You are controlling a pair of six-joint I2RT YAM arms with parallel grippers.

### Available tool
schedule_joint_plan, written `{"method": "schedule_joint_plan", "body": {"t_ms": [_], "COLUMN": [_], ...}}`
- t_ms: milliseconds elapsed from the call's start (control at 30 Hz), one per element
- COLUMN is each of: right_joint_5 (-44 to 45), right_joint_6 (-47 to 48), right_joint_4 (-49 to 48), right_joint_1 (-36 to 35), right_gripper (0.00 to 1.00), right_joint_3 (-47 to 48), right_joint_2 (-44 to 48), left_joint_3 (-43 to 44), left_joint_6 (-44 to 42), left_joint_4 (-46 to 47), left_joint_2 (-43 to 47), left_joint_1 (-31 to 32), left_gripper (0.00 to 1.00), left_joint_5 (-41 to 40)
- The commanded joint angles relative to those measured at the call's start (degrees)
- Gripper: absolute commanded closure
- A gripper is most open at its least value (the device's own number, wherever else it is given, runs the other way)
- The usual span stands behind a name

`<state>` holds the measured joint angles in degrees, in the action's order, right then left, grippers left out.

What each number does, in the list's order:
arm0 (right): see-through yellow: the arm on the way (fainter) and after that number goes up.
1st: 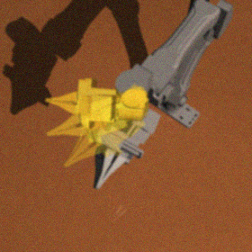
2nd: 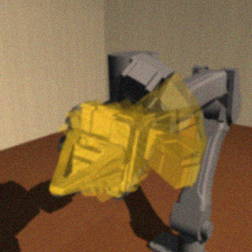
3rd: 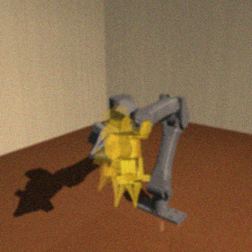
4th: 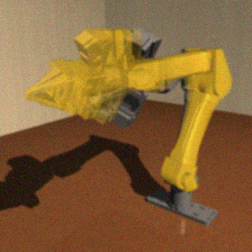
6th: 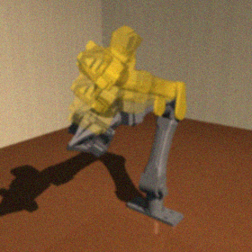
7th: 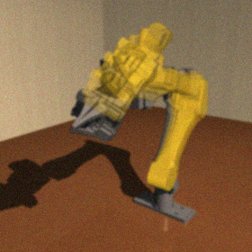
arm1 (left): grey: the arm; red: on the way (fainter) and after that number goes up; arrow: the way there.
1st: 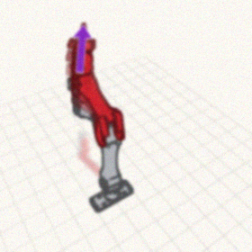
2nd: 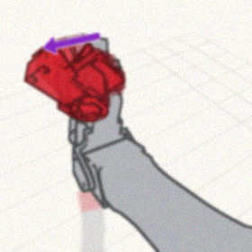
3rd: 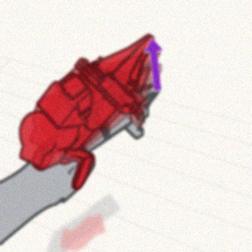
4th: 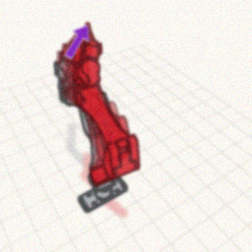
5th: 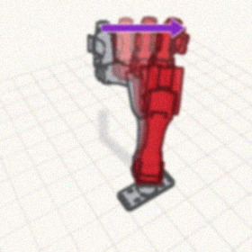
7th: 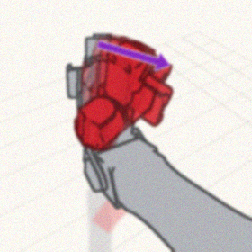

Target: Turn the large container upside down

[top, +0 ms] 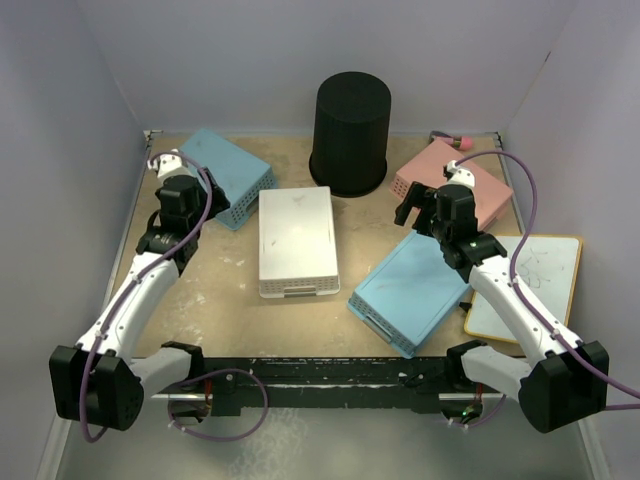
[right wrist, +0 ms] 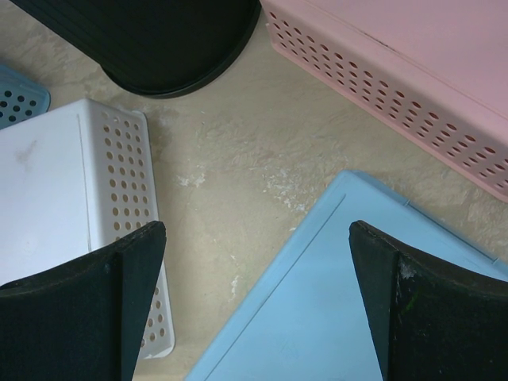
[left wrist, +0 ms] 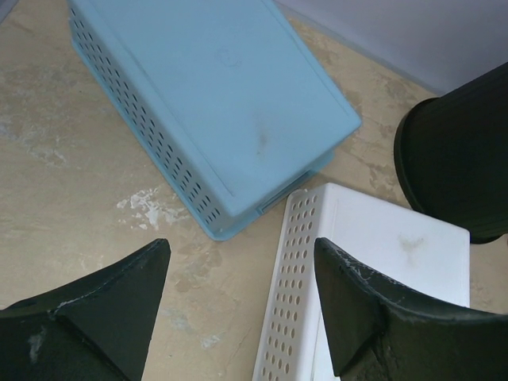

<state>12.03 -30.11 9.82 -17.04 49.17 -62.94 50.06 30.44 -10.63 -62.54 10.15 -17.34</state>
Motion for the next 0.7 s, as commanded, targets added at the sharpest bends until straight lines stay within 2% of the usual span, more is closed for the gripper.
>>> {"method": "schedule_joint_plan", "body": {"t_ms": [0,167,267,333,667], "right_joint_5": [-1.34,-9.28,-25.13,-30.21,-19.61], "right_joint_6": [-0.68,2.85,4.01,4.19,6.28], "right_joint_4": [-2.58,-6.55,-11.06,-13.59,-6.92], "right_joint_1": [-0.01,-0.06,-0.18,-0.75,-1.55], "right_gripper": [0.0,0.0,0.0,0.0,0.0], "right_joint_3": [0.27,0.61,0.64,0.64,2.23], "right_joint_2": [0.0,-1.62,-3.87,-5.1,-5.93], "left_joint_3": [4.45,3.23,1.78,1.73,1.88], "left_joint_6": [0.18,-0.43,0.04,0.22,-0.95], "left_joint_4": [-1.87,1.95,4.84,4.88,4.26], "left_joint_2": [-2.98,-2.21,-1.24,-1.38,-0.4], "left_joint_1": [-0.05,-0.05,-0.05,-0.05,0.0], "left_gripper": [0.29,0.3,0.29,0.29,0.29], "left_joint_5": [2.0,10.63,14.45,14.87,12.55]}}
